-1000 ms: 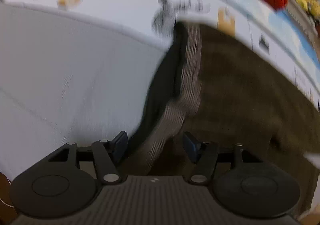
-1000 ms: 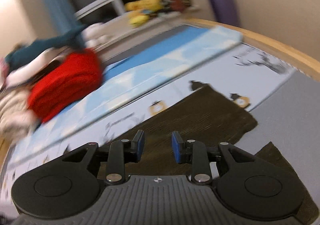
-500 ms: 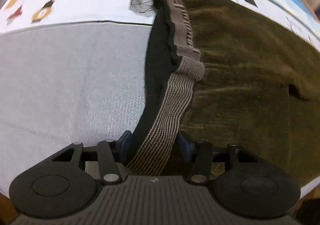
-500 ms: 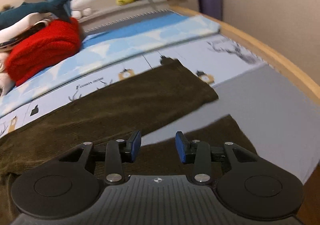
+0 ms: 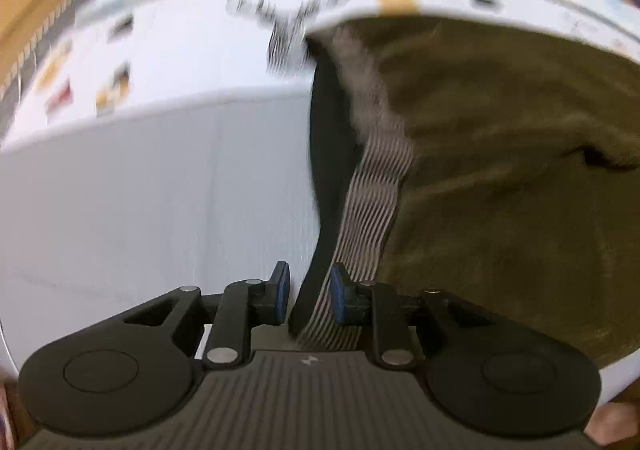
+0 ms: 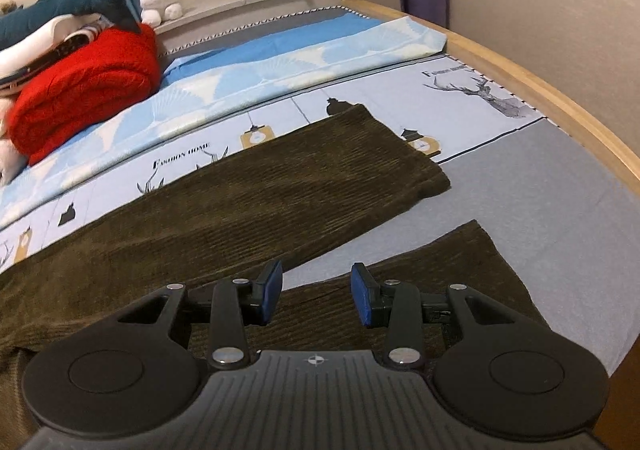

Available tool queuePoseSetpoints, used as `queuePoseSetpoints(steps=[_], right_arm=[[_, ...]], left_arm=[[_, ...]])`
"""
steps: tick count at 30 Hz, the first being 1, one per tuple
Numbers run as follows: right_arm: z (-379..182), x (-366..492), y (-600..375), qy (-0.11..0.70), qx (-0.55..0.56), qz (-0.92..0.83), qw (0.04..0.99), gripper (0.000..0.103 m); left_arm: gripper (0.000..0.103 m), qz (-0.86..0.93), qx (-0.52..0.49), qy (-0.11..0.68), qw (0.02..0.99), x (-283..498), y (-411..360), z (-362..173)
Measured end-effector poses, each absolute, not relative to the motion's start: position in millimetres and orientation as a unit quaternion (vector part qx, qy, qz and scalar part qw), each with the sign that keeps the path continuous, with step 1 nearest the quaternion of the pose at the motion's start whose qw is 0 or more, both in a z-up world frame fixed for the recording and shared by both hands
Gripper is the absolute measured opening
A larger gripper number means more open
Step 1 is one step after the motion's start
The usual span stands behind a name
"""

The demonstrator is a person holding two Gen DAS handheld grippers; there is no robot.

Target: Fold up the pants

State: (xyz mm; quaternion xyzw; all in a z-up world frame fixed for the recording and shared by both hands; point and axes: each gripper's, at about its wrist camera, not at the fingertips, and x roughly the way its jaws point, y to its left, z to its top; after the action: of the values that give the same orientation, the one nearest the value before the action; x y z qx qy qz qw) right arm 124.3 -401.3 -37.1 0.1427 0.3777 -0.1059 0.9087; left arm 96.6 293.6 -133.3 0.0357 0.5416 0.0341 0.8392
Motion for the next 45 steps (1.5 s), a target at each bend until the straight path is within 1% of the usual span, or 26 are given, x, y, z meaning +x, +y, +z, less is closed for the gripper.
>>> queuePoseSetpoints(steps=[2, 5, 7, 8, 9, 10, 11, 13, 14, 16, 18, 20, 21, 22, 23, 26, 29, 31, 36, 38, 39, 40, 42, 44, 45], right_arm=[[-37, 124, -400, 0.379, 0.141, -0.101, 0.909, 0.040], [-36, 124, -400, 0.380, 0.137, -0.101, 0.909, 0.040], [-37, 123, -400, 0.382, 0.140, -0.103, 0.908, 0.040], [-37, 122, -401, 0.383, 0.141, -0.103, 0.907, 0.040], [-37, 122, -401, 0.383, 0.140, -0.104, 0.907, 0.040], [-38, 121, -402, 0.385, 0.139, -0.105, 0.906, 0.040], [-38, 121, -402, 0.386, 0.138, -0.105, 0.906, 0.040], [-38, 119, -402, 0.386, 0.136, -0.105, 0.906, 0.041], [-39, 119, -403, 0.386, 0.135, -0.105, 0.906, 0.041], [-40, 119, -405, 0.388, 0.136, -0.108, 0.905, 0.042], [-40, 119, -407, 0.388, 0.139, -0.110, 0.904, 0.042], [-40, 119, -407, 0.389, 0.138, -0.110, 0.904, 0.042], [-40, 118, -407, 0.389, 0.137, -0.109, 0.905, 0.042], [-40, 119, -406, 0.389, 0.135, -0.108, 0.905, 0.042], [-39, 119, -406, 0.389, 0.134, -0.108, 0.905, 0.042], [-39, 119, -406, 0.389, 0.134, -0.109, 0.905, 0.042], [-39, 118, -408, 0.388, 0.138, -0.112, 0.904, 0.042], [-39, 118, -409, 0.388, 0.137, -0.115, 0.904, 0.042], [-38, 118, -411, 0.380, 0.136, -0.119, 0.907, 0.042], [-35, 117, -411, 0.363, 0.134, -0.123, 0.914, 0.042], [-31, 116, -410, 0.348, 0.133, -0.126, 0.920, 0.042], [-28, 115, -409, 0.334, 0.131, -0.131, 0.924, 0.043], [-22, 114, -409, 0.314, 0.133, -0.137, 0.930, 0.051], [-19, 115, -409, 0.300, 0.142, -0.138, 0.933, 0.063], [-17, 117, -408, 0.296, 0.143, -0.135, 0.935, 0.066]], left_arm=[[0.026, 0.000, 0.029, 0.520, 0.853, 95, 284, -124], [0.028, -0.063, 0.046, 0.519, 0.851, 92, 264, -126], [0.031, -0.089, 0.080, 0.540, 0.833, 89, 253, -140], [0.031, -0.077, 0.106, 0.573, 0.809, 90, 252, -155], [0.023, -0.057, 0.126, 0.602, 0.786, 90, 254, -169], [0.019, -0.054, 0.146, 0.605, 0.781, 88, 257, -174], [0.019, -0.056, 0.143, 0.606, 0.781, 89, 257, -171], [0.018, -0.027, 0.104, 0.617, 0.780, 94, 263, -165], [0.018, -0.026, 0.107, 0.609, 0.786, 94, 261, -161], [0.023, -0.046, 0.130, 0.583, 0.801, 89, 250, -153], [0.027, -0.071, 0.122, 0.572, 0.808, 86, 245, -148], [0.033, -0.086, 0.114, 0.577, 0.804, 85, 242, -151], [0.039, -0.083, 0.118, 0.592, 0.793, 85, 240, -158], [0.038, -0.073, 0.132, 0.612, 0.776, 84, 240, -168], [0.038, -0.074, 0.148, 0.615, 0.771, 81, 238, -173], [0.039, -0.070, 0.136, 0.607, 0.780, 83, 237, -164], [0.040, -0.073, 0.119, 0.580, 0.802, 84, 236, -151], [0.048, -0.066, 0.103, 0.567, 0.815, 89, 240, -144], [0.052, -0.030, 0.086, 0.520, 0.849, 106, 249, -126], [0.059, -0.009, 0.072, 0.491, 0.868, 109, 255, -117], [0.064, 0.002, 0.066, 0.479, 0.876, 112, 256, -111], [0.066, 0.014, 0.058, 0.463, 0.884, 112, 258, -106], [0.068, 0.029, 0.047, 0.440, 0.896, 111, 262, -97], [0.069, 0.040, 0.043, 0.424, 0.904, 112, 263, -92], [0.069, 0.042, 0.044, 0.419, 0.906, 115, 262, -91]])
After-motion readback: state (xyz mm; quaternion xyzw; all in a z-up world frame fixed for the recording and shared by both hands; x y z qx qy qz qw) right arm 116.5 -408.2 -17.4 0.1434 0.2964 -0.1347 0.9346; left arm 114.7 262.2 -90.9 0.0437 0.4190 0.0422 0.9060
